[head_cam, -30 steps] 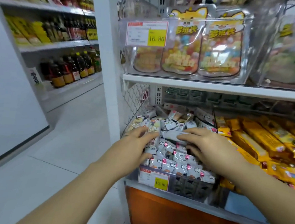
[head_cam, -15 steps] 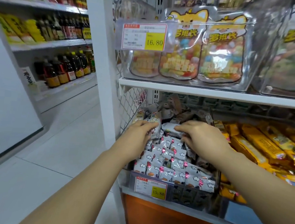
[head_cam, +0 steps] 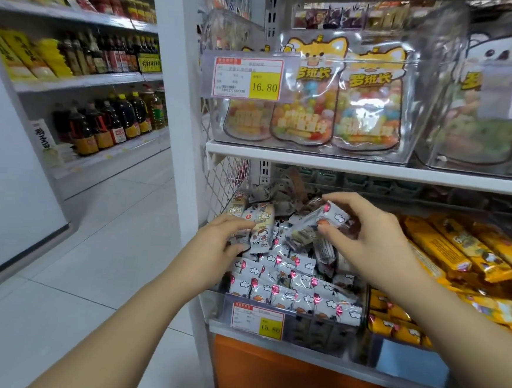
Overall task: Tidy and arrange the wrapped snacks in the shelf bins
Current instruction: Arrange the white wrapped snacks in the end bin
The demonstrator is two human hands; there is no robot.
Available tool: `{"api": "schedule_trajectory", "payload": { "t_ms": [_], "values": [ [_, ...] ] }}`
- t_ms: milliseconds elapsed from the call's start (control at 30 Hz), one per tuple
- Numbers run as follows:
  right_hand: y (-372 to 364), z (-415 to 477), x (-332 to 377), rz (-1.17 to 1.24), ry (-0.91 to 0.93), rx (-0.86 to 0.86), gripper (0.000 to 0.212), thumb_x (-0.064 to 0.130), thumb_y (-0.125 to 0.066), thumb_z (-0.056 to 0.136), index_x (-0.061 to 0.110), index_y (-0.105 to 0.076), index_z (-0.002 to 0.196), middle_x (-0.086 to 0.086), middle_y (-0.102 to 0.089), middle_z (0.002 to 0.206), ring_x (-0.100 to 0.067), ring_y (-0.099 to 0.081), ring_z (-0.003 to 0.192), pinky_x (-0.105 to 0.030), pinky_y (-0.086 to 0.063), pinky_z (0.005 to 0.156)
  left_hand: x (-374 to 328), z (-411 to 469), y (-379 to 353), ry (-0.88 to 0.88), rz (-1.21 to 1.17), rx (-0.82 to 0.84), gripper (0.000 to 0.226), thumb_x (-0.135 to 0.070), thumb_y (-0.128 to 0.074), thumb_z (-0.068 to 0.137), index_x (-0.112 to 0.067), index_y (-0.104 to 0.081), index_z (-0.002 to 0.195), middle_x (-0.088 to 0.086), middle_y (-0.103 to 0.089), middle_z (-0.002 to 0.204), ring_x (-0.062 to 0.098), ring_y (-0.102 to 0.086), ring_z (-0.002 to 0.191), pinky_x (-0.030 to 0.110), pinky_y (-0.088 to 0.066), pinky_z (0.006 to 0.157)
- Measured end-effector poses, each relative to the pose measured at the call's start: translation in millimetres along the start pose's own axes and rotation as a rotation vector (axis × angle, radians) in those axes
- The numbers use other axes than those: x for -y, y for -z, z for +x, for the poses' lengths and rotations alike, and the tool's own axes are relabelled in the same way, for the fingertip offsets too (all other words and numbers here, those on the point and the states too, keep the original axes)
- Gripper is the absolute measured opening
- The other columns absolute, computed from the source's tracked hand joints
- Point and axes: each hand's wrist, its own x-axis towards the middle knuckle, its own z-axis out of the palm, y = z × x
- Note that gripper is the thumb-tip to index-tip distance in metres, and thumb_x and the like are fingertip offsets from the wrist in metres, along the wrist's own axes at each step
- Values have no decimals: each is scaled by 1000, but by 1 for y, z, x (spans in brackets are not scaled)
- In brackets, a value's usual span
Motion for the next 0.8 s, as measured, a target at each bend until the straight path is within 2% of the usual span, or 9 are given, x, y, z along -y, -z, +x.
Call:
{"api": "schedule_trajectory", "payload": {
  "t_ms": [67, 133, 233, 300, 433, 533, 600, 733, 800],
  "values": [
    [1, -5, 9, 66, 2, -13, 36, 30, -65, 85, 32, -55, 119, 10, -63, 72, -16, -54, 49, -23, -44, 51, -3, -7, 3, 11, -60, -21, 38, -10, -58, 92, -26, -58, 126, -11, -53, 124, 5, -50, 116, 15, -34, 100],
    [-1, -9, 19, 122, -2, -17, 34, 31, -65, 85, 33, -55, 117, 8, -66, 80, -13, -55, 55, -24, -45, 55, -7, -13, 6, 7, -113, -55, 35, -13, -59, 92, -28, -59, 123, -12, -58, 122, 1, -53, 111, 17, -40, 97],
    [-8, -11, 30, 218, -31, 0, 28, 29, -66, 84, 34, -55, 110, 12, -63, 93, -5, -54, 62, -16, -44, 59, -13, -21, 14, 3, -241, -109, 31, -14, -57, 93, -36, -60, 114, -20, -61, 109, -9, -56, 98, 6, -45, 79],
    [-14, -12, 38, 307, -60, 20, 23, 27, -67, 84, 36, -55, 102, 14, -63, 96, -1, -54, 63, -14, -44, 61, -12, -27, 21, 22, -353, -131, 28, -16, -56, 93, -39, -59, 108, -23, -63, 106, -8, -60, 93, 6, -48, 70],
    [-28, -12, 54, 404, -68, 53, 25, 23, -68, 84, 41, -51, 91, 19, -61, 92, 4, -53, 64, -11, -45, 63, 2, -39, 28, 54, -489, -138, 27, -16, -59, 92, -38, -62, 106, -18, -67, 105, -4, -64, 89, 13, -52, 75],
    [-43, -9, 66, 372, -43, 104, 25, 25, -67, 85, 42, -50, 91, 20, -58, 89, 2, -49, 58, -10, -43, 58, 15, -47, 26, 84, -342, -132, 27, -13, -60, 91, -39, -64, 98, -21, -67, 97, -10, -62, 86, 2, -43, 70],
    [-54, -6, 70, 322, -33, 137, 24, 27, -66, 86, 41, -50, 96, 17, -60, 91, 0, -52, 58, -12, -45, 58, 24, -50, 21, 108, -186, -103, 25, -14, -59, 91, -33, -67, 105, -20, -67, 96, -11, -61, 86, 0, -41, 71],
    [-68, -1, 71, 122, 38, 200, 30, 31, -63, 87, 31, -54, 116, 19, -60, 93, 3, -55, 69, -8, -42, 65, 37, -46, 14, 115, 13, -59, 28, -17, -60, 91, -28, -66, 116, -9, -69, 108, 9, -63, 97, 26, -48, 87],
    [-68, 2, 71, 62, 57, 229, 33, 31, -61, 88, 28, -54, 121, 18, -61, 92, 2, -57, 74, -8, -41, 65, 39, -43, 13, 102, 81, -28, 28, -19, -58, 92, -30, -64, 117, -8, -69, 109, 11, -62, 99, 28, -49, 87]
  ]
}}
